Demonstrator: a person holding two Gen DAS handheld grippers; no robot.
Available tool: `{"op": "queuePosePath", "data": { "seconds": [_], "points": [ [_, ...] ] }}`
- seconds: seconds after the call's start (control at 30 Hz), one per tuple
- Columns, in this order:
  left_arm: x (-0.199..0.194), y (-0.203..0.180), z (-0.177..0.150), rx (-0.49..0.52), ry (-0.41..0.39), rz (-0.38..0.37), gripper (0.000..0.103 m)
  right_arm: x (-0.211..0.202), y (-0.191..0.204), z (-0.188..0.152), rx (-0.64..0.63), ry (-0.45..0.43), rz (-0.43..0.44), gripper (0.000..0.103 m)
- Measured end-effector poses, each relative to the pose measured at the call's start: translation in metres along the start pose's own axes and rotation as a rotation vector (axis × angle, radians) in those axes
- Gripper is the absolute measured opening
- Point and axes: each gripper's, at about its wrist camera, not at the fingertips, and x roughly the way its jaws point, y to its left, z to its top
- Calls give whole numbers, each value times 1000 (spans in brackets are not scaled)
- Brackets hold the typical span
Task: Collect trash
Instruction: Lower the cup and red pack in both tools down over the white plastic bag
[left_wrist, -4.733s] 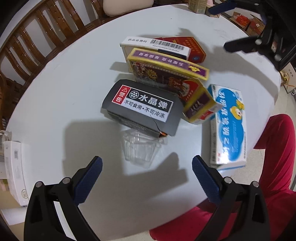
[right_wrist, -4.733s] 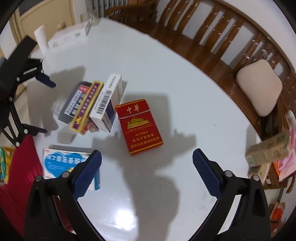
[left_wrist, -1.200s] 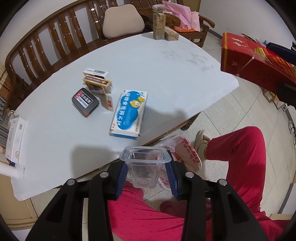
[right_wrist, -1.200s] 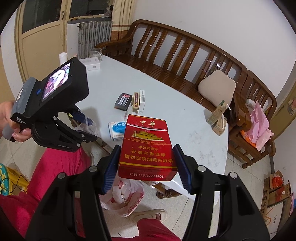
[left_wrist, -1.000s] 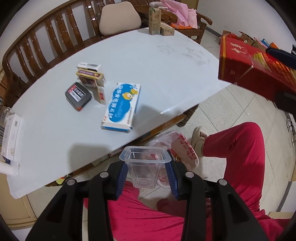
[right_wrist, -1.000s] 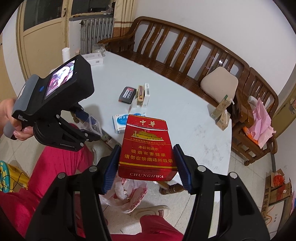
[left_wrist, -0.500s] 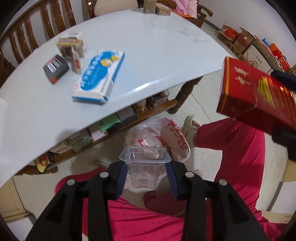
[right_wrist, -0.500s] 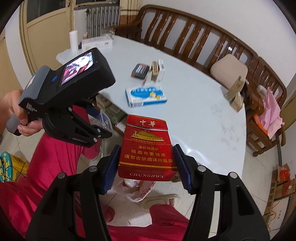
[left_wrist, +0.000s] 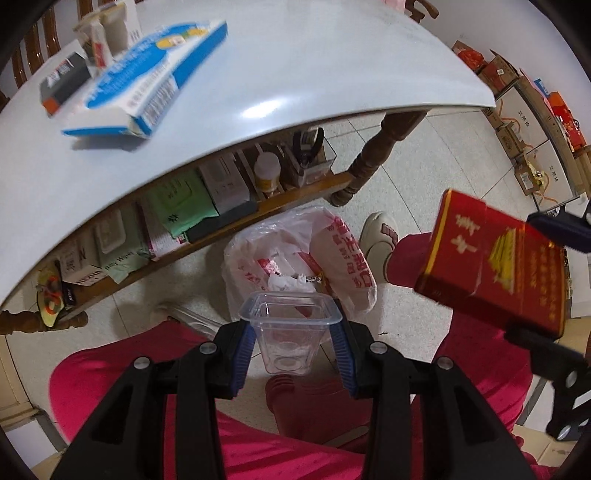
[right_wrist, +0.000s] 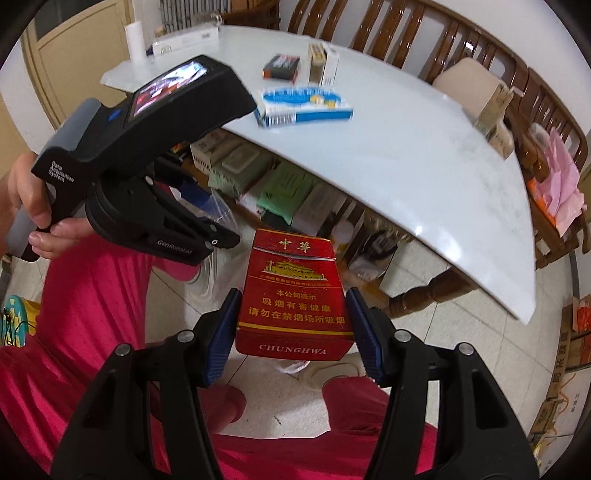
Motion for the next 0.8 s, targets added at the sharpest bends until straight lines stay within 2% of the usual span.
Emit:
{"op": "queuePosePath", "data": {
  "seconds": [0.47,0.8],
  "points": [
    [61,0,15,-38,79,-39,39,72,-1,-27,23,120,46,57],
    [102,8,19,-67,153,-55,39,112,2,-32,36,175,76,57]
  ]
}}
